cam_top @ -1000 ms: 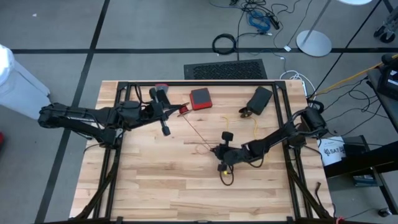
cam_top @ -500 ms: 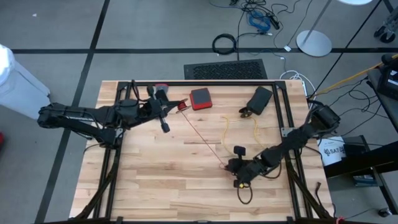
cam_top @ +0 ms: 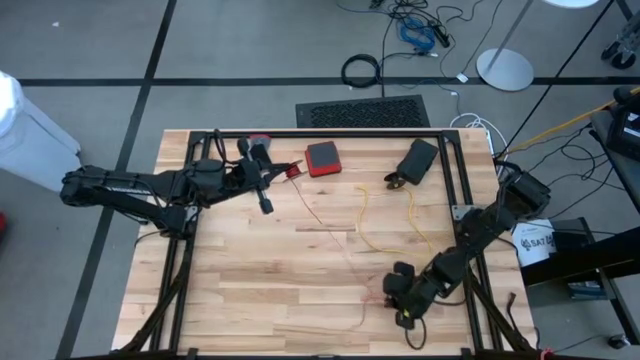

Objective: Coil cords
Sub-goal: Coil the red wire onto the spool

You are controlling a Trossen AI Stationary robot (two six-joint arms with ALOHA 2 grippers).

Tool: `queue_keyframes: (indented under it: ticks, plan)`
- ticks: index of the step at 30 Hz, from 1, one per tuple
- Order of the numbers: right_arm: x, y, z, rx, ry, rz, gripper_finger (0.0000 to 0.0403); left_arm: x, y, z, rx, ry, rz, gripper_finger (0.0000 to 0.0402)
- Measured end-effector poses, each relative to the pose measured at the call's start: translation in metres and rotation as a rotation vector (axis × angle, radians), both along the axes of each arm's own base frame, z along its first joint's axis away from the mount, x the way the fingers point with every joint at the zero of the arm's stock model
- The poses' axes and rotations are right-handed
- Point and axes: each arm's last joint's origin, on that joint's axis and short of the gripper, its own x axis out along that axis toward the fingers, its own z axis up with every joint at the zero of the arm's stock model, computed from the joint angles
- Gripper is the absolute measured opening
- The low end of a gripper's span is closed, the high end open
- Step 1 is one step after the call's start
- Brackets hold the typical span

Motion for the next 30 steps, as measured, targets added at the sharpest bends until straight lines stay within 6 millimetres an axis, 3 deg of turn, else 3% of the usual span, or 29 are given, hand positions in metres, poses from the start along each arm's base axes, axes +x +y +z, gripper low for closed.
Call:
queue_keyframes:
  ticks: [11, 15, 20, 26, 30]
  plan:
    - [-0.046, 0.050, 0.007, 0.373, 0.206, -0.040, 0.0057, 0.000, 0.001, -0.001, -0.022, -0.002, 0.001, 0.0000]
    - [-0.059, 0.060, 0.010, 0.428, 0.221, -0.057, 0.0057, 0.000, 0.002, -0.001, -0.022, -0.002, 0.008, 0.0000]
    - [-0.052, 0.054, 0.009, 0.254, -0.016, -0.067, 0.0057, 0.000, 0.002, -0.002, -0.023, -0.001, 0.009, 0.0000]
    - [-0.018, 0.026, 0.013, -0.132, -0.342, -0.125, 0.0057, 0.000, 0.002, -0.002, -0.025, -0.001, 0.004, 0.0000]
    - [0.012, 0.000, 0.016, -0.316, -0.413, -0.143, 0.0057, 0.001, 0.002, -0.002, -0.026, 0.000, 0.004, 0.0000]
